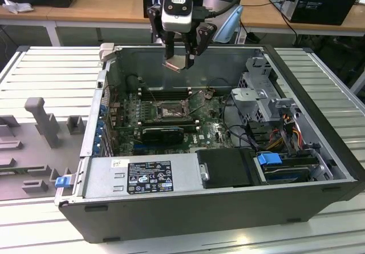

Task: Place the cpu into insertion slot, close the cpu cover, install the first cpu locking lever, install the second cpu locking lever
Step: 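Place the cpu into insertion slot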

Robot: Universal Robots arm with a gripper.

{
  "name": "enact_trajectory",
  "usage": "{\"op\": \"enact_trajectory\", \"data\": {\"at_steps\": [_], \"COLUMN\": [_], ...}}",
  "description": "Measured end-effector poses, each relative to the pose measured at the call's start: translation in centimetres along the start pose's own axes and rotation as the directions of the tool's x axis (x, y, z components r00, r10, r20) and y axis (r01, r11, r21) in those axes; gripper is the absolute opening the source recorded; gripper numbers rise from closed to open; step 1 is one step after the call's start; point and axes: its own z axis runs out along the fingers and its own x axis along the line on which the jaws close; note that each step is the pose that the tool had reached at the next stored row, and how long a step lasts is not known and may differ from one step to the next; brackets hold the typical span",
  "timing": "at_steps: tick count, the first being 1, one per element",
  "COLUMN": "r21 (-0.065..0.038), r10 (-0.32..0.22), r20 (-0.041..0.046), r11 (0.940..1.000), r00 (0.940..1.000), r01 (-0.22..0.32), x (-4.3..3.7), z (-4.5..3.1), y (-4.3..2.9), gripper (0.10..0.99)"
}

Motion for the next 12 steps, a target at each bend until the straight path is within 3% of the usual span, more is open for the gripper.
{"op": "enact_trajectory", "data": {"at_steps": [12], "r21": [-0.001], "r10": [0.052], "r20": [0.0046], "r11": [0.9987], "r00": [0.9987], "r01": [-0.052], "x": [0.0], "z": [0.0], "y": [0.0], "gripper": [0.529]}}
